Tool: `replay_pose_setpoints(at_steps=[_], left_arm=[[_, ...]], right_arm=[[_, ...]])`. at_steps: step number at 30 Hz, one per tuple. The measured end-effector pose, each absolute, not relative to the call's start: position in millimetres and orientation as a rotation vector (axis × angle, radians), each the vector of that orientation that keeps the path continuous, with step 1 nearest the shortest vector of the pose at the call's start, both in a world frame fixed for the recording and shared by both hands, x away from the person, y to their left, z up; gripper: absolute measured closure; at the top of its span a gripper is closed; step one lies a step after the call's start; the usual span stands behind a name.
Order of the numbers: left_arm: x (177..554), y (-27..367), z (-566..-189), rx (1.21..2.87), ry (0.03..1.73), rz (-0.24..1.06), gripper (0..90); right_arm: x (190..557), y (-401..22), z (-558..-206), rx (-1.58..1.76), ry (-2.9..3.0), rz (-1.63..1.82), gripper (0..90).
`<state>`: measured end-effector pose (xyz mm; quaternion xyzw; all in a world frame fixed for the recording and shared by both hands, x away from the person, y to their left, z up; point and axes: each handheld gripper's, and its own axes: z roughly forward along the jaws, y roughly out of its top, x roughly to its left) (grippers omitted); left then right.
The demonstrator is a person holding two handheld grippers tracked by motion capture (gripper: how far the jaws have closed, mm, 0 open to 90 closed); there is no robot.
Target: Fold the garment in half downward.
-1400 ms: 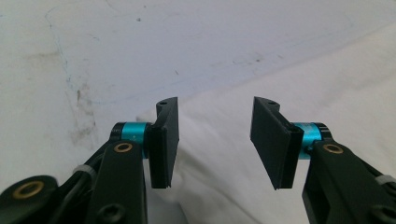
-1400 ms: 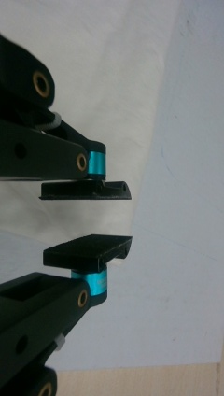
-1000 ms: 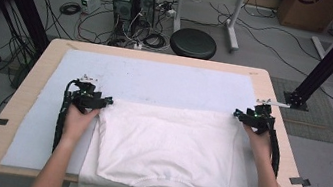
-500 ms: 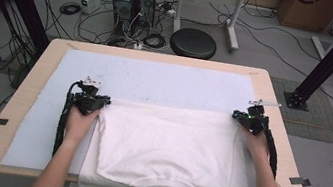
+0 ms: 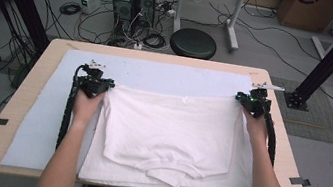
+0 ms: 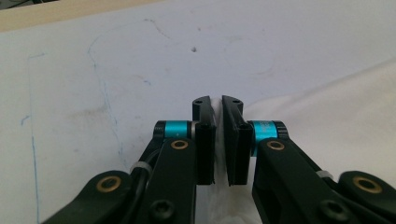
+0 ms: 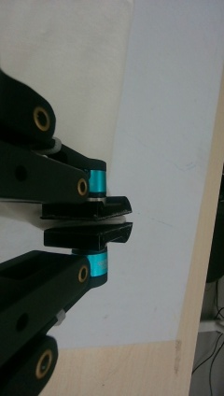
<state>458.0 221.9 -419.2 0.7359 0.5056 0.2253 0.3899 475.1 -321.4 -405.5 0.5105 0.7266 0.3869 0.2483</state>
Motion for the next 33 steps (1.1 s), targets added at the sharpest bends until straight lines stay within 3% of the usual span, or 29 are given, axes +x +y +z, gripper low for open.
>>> replay_pose_setpoints(at_steps=[7,12,16,22,33], left_arm=[[468,219,-435,1.904,1.319,0.572,82.0],[461,223,-429,1.817,1.341,0.615,59.2],[438,229,-419,1.754,1.322,0.648,50.6],[387,230,-414,1.729,1.286,0.630,46.3],[280,214,-433,1.742,1.245,0.408,45.4]], right_arm=[[487,-320,-426,1.450,1.997,0.993,85.2],[479,-322,-427,1.448,1.957,0.957,67.0],[464,-326,-417,1.447,1.911,0.988,55.3],[418,-323,-409,1.414,1.936,0.995,51.4],[307,-317,-431,1.417,2.076,1.107,47.8]])
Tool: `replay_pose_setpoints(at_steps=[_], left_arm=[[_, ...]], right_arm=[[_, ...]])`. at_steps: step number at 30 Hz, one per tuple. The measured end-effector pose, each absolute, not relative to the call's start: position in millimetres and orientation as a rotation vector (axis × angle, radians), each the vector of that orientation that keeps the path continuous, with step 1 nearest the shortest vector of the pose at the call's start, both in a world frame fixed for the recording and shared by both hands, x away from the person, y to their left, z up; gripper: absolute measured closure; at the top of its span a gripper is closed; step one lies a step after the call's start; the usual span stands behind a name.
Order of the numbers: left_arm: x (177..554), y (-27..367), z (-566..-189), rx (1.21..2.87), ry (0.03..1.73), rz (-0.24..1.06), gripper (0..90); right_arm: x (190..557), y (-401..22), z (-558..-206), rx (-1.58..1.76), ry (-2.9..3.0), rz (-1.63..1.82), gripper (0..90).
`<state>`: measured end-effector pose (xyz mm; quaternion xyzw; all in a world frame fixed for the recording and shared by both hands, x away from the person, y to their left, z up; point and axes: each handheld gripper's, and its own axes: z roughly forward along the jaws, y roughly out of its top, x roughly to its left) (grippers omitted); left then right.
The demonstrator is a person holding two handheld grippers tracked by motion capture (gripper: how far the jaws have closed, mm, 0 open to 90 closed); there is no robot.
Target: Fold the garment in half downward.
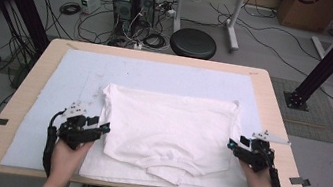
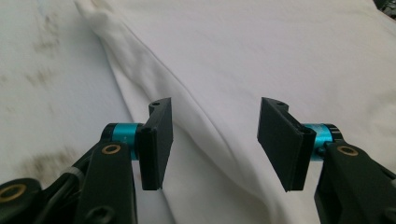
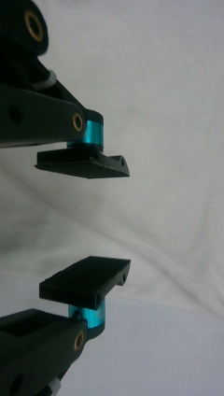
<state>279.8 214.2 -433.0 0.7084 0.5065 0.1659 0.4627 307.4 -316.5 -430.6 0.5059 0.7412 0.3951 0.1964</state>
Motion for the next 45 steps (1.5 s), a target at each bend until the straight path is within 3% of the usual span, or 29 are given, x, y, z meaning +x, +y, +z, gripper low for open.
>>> replay_pose_setpoints(at_steps=[6,12,15,18,21,31,38,45], left_arm=[[254,206,-441,1.767,1.267,0.344,45.0],[251,198,-447,1.794,1.275,0.317,47.6],[251,194,-449,1.826,1.253,0.300,58.1],[253,190,-451,1.857,1.232,0.267,72.8],[254,190,-450,1.857,1.221,0.245,83.0],[240,205,-421,1.792,1.150,0.148,84.5],[217,212,-421,1.760,1.132,0.044,84.5],[201,211,-429,1.842,1.130,0.075,84.2]], right_arm=[[274,-321,-436,1.450,2.097,1.164,45.8],[259,-317,-443,1.467,2.142,1.180,53.4],[258,-313,-445,1.452,2.185,1.179,63.0],[257,-309,-447,1.427,2.238,1.174,79.3],[255,-307,-443,1.385,2.257,1.172,87.0],[238,-315,-422,1.364,2.241,1.289,88.2],[214,-320,-419,1.350,2.253,1.321,88.2],[196,-326,-424,1.346,2.262,1.316,88.1]])
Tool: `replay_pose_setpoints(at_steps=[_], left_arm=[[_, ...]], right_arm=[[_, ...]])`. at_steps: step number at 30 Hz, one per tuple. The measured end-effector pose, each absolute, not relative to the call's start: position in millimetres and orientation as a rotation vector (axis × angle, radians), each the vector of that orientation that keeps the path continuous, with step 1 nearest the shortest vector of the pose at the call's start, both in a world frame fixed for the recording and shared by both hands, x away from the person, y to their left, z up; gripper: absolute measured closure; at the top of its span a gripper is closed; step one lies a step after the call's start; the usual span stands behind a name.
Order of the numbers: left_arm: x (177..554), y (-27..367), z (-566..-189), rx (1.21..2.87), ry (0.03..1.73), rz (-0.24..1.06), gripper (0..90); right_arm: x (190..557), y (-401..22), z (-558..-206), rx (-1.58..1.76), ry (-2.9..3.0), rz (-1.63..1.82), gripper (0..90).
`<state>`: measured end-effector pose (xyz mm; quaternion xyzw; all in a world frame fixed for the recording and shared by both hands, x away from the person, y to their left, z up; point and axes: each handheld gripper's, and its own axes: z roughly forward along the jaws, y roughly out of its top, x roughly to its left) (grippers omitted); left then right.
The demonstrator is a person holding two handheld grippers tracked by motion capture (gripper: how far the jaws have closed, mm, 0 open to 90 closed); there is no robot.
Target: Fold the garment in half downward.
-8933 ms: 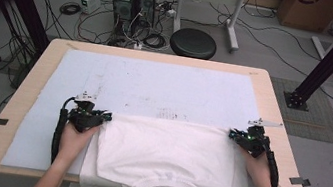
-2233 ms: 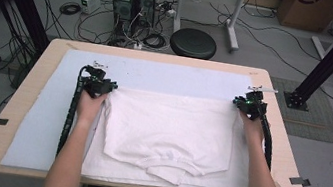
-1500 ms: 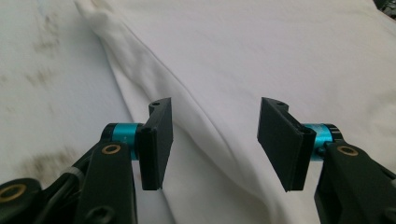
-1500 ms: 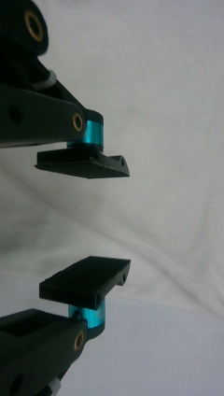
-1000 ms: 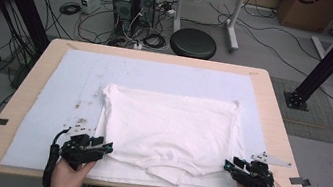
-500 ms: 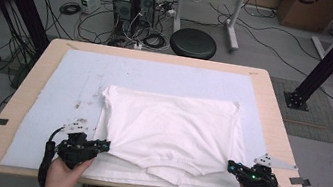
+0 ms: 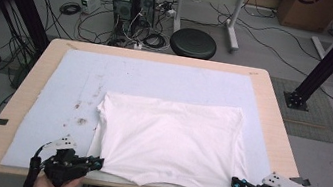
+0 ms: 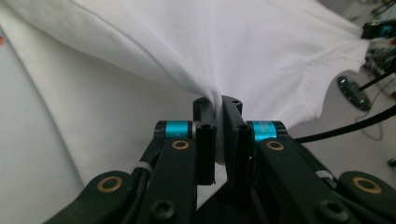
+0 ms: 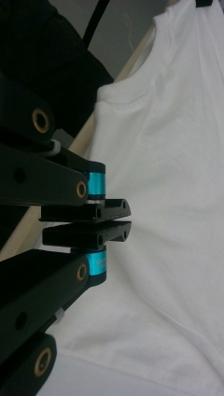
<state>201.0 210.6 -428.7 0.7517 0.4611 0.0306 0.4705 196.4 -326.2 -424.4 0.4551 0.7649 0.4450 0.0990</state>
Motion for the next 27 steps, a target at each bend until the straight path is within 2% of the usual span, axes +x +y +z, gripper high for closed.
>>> replay_pose_setpoints(at_steps=[3,5,8,13,15,21,27], left_arm=[[201,205,-435,1.897,1.136,0.115,83.8],[203,204,-438,1.926,1.148,0.141,80.6],[207,207,-435,1.913,1.176,0.183,65.5],[229,214,-423,1.890,1.200,0.319,52.3],[243,216,-417,1.887,1.207,0.368,51.9],[272,227,-399,1.815,1.224,0.409,48.9],[331,235,-407,1.784,1.268,0.430,46.2]], right_arm=[[194,-322,-431,1.320,2.286,1.258,87.6],[195,-320,-436,1.324,2.303,1.223,82.2],[197,-321,-435,1.317,2.281,1.201,73.6],[212,-331,-420,1.320,2.169,1.172,67.2],[225,-334,-415,1.309,2.132,1.153,66.1],[266,-344,-400,1.336,2.073,1.144,60.7],[318,-349,-396,1.401,2.018,1.131,55.9]])
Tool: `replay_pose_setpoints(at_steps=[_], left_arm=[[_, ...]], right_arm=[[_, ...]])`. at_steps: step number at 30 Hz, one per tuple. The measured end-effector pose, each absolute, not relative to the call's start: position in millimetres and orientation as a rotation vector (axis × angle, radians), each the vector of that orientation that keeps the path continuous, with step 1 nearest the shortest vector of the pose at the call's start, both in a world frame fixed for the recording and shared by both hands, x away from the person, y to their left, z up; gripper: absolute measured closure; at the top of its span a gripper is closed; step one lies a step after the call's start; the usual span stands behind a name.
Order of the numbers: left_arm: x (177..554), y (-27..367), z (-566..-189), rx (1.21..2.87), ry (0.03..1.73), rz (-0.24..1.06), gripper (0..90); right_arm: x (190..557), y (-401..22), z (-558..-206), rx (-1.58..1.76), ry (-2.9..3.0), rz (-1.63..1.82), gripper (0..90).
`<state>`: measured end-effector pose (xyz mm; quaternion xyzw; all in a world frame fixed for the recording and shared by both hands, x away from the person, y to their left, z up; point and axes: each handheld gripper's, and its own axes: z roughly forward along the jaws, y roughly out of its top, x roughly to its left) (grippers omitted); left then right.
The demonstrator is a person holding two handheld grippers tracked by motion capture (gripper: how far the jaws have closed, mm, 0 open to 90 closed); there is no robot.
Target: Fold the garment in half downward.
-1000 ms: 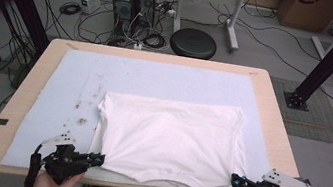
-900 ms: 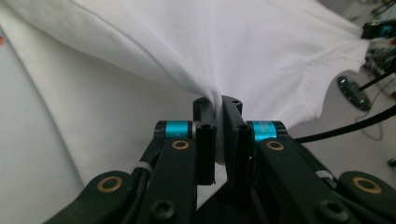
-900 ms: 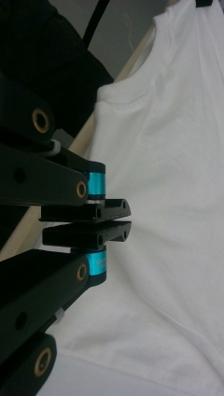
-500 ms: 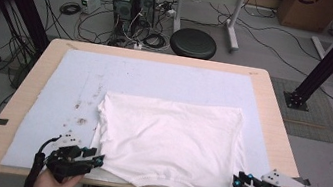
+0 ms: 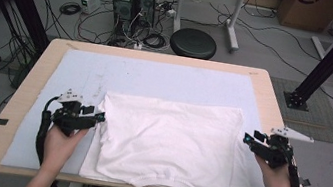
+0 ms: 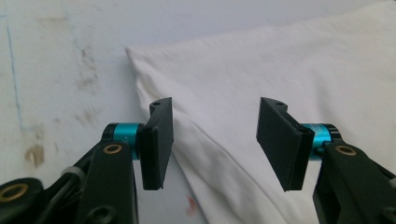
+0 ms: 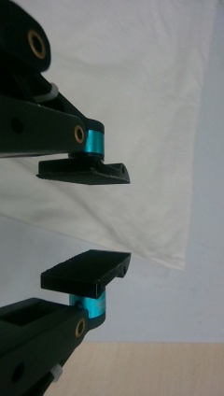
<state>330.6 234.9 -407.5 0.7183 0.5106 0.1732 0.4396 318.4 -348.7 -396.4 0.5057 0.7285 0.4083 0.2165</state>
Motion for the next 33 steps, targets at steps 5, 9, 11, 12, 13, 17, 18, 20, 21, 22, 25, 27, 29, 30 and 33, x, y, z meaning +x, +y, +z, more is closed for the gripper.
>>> replay_pose_setpoints(at_steps=[5,9,11,12,13,17,18,20,21,22,25,27,29,30,33], left_arm=[[370,233,-416,1.811,1.262,0.529,46.3],[403,231,-426,1.831,1.281,0.513,46.4],[415,231,-430,1.838,1.290,0.519,46.4],[421,232,-433,1.843,1.299,0.513,46.4],[425,232,-435,1.844,1.308,0.506,46.4],[437,229,-447,1.910,1.331,0.473,46.9],[438,229,-447,1.908,1.322,0.477,53.1],[438,227,-447,1.916,1.306,0.469,67.6],[438,226,-447,1.925,1.281,0.468,72.4],[439,224,-446,1.935,1.265,0.481,81.3],[443,221,-444,1.962,1.258,0.500,85.0],[448,221,-442,1.956,1.264,0.496,85.9],[452,221,-439,1.954,1.260,0.503,86.6],[454,220,-437,1.947,1.253,0.512,86.6],[460,218,-435,1.943,1.251,0.532,87.2]], right_arm=[[368,-351,-400,1.481,1.982,1.123,51.4],[405,-352,-408,1.543,1.951,1.125,49.8],[422,-351,-413,1.587,1.955,1.141,48.8],[430,-350,-416,1.596,1.967,1.137,48.5],[437,-348,-419,1.609,1.973,1.131,48.5],[454,-343,-428,1.644,1.982,1.135,48.0],[462,-340,-435,1.648,2.032,1.104,49.6],[465,-337,-442,1.621,2.096,1.089,64.9],[465,-334,-444,1.587,2.131,1.068,70.4],[463,-332,-444,1.536,2.132,1.025,82.8],[463,-331,-443,1.499,2.144,0.994,88.5],[463,-332,-442,1.502,2.120,0.996,88.7],[464,-334,-440,1.507,2.091,1.003,88.8],[465,-334,-440,1.505,2.078,0.994,88.8],[467,-334,-438,1.499,2.055,0.973,88.8]])
